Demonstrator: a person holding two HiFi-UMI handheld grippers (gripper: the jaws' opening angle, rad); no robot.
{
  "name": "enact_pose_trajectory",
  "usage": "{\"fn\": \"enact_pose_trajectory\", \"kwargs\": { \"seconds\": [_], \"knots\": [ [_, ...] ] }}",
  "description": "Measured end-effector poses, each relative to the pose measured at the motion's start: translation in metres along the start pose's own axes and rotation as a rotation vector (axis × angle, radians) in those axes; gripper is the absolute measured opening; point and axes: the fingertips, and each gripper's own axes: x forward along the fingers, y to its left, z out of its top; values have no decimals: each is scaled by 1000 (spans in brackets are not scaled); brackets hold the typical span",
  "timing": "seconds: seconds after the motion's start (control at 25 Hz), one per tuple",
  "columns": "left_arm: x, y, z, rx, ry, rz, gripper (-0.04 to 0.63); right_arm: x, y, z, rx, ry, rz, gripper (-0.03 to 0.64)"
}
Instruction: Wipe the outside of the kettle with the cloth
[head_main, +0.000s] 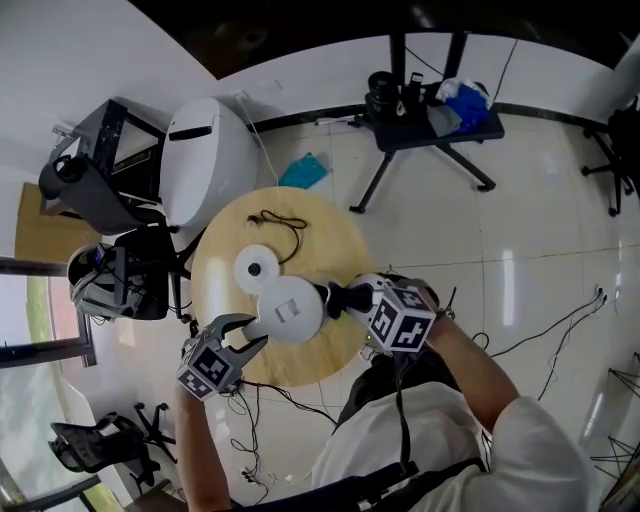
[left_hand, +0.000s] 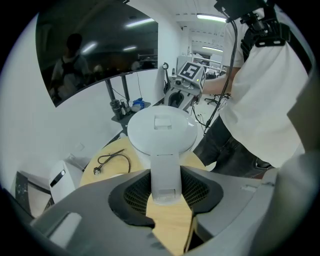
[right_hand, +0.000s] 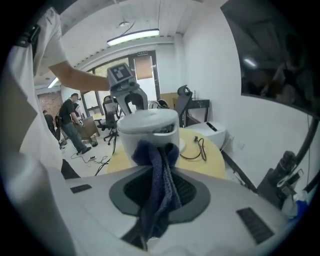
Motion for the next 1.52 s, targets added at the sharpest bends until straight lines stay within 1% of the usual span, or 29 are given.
{"fn": "enact_pose_trajectory", "kwargs": {
  "seconds": [0.12, 0.24, 0.4, 0.56, 0.64, 0.72, 0.8, 0.88, 0.96, 1.08, 1.12, 1.16, 1.2, 1.24, 1.32, 1.44, 1.52],
  "knots": [
    [-1, -1, -1, 2, 11, 3, 170, 30, -14, -23, 29, 63, 29, 83],
    [-3, -2, -2, -8, 17, 4, 170, 60, -26, -50, 54, 129, 84, 83],
    [-2, -4, -3, -9, 31, -5, 170, 94, -34, -86, 42, 231, 134, 83],
    [-2, -5, -3, -9, 46, -8, 170, 112, -41, -101, 39, 274, 144, 83],
    [-2, -4, -4, -11, 50, -12, 170, 115, -44, -102, 38, 287, 147, 83],
    [-2, -4, -5, -12, 52, -18, 170, 112, -45, -96, 69, 280, 157, 83],
    [-2, -4, -5, -10, 54, -23, 170, 104, -48, -87, 179, 224, 177, 83],
    [-2, -3, -5, -6, 58, -22, 172, 89, -51, -69, 339, 105, 228, 81],
    [-2, -2, -6, 0, 64, -20, 172, 67, -50, -42, 511, -45, 317, 81],
    [-3, -2, -6, 19, 75, -21, 172, 30, -50, -2, 778, -266, 496, 81],
    [-2, -2, -6, 29, 80, -23, 172, 21, -50, 9, 847, -324, 554, 81],
    [-2, -2, -6, 40, 85, -26, 172, 14, -49, 18, 894, -366, 602, 81],
    [-1, -2, -5, 51, 90, -31, 172, 9, -48, 24, 918, -392, 637, 81],
    [-1, -2, -5, 63, 95, -37, 172, 5, -46, 28, 920, -406, 661, 81],
    [0, -1, -4, 84, 109, -46, 172, -2, -45, 36, 888, -435, 699, 81],
    [1, 1, -2, 108, 130, -51, 173, -16, -50, 54, 831, -511, 757, 81],
    [1, 1, -2, 112, 140, -56, 173, -14, -50, 61, 785, -494, 755, 81]
  ]
}}
